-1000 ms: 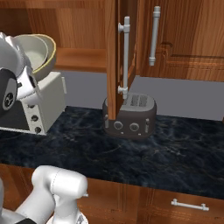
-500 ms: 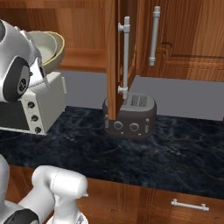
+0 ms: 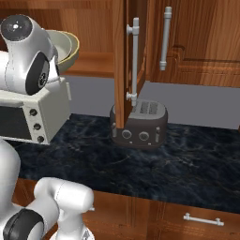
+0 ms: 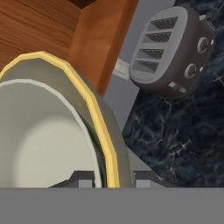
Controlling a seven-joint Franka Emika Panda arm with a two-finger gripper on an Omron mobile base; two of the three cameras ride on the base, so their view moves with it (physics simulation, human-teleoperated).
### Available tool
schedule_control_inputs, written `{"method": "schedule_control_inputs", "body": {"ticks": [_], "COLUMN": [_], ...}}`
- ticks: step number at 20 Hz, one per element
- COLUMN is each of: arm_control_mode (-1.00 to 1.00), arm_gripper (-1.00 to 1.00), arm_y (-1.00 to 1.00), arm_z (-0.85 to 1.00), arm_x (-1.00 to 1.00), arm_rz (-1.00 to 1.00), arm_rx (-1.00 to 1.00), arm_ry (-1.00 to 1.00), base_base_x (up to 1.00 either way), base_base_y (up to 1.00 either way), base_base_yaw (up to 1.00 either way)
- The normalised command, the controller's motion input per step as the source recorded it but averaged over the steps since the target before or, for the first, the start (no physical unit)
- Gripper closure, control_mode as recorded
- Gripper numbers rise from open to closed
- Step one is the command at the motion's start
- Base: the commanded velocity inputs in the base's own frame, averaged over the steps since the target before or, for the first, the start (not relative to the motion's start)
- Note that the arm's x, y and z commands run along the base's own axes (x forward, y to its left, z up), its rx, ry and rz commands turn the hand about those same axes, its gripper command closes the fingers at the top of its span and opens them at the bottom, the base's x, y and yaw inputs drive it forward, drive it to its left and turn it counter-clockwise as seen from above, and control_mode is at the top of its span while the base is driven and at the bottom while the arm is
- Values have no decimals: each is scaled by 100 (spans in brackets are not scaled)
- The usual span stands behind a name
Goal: Pick up the bowls on the counter and stack them on top of one another in the open cabinet. Place the smaller bowl on top of the larger bowl.
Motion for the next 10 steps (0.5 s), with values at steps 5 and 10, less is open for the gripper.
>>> {"method": "schedule_control_inputs", "body": {"ticks": [5, 10], "arm_control_mode": [-100, -100], "arm_gripper": [100, 100], "arm_y": [0, 0], "arm_z": [0, 0], "arm_x": [41, 48], "arm_rz": [-5, -4], "arm_rx": [6, 7], "arm_ry": [-6, 0], "base_base_x": [0, 0], "base_base_y": [0, 0], "base_base_yaw": [0, 0]}}
